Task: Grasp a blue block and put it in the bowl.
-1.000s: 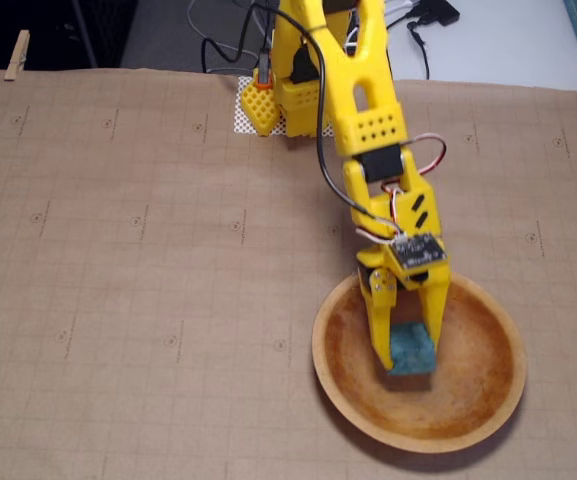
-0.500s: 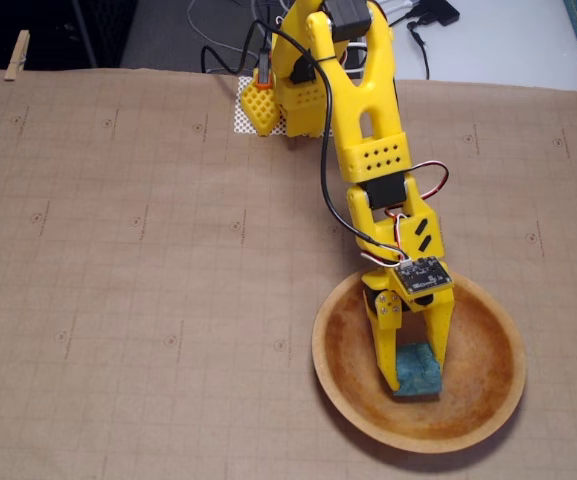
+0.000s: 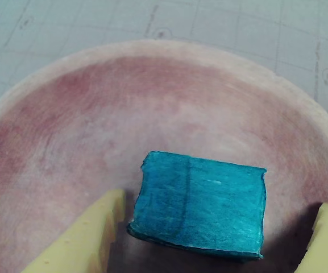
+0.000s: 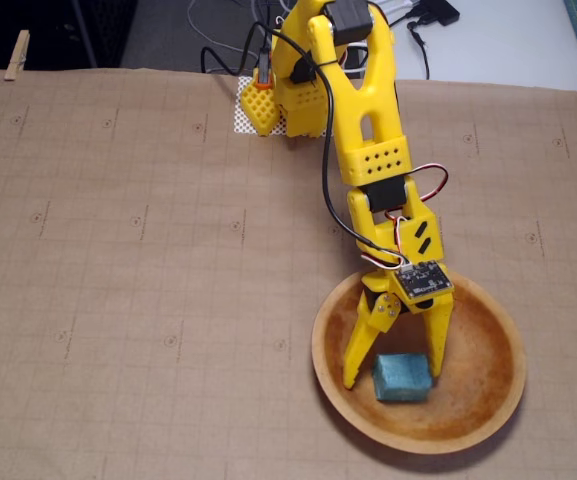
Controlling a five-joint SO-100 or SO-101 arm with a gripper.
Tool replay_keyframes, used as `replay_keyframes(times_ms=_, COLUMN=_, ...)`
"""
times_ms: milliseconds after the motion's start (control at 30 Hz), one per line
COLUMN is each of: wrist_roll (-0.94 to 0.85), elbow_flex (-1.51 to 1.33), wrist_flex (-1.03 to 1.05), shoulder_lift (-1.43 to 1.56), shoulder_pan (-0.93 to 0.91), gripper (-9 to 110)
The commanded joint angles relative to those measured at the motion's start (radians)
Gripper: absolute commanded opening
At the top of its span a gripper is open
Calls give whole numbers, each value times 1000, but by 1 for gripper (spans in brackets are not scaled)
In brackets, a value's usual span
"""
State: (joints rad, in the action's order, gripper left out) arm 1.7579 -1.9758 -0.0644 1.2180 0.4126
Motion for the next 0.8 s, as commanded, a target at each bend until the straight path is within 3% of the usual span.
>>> replay_keyframes(times_ms=0, wrist_roll=0, elbow_flex=20, wrist_flex=-3, shoulder_lift=107, shoulder_pan=-9, gripper=42)
replay_keyframes(times_ms=367, wrist_roll=-2, elbow_flex=-160, wrist_flex=26, shoulder_lift=442, shoulder_pan=0, gripper=42)
replay_keyframes(times_ms=767, wrist_roll=5, elbow_flex=-206, wrist_flex=439, shoulder_lift=896, shoulder_pan=31, gripper=40)
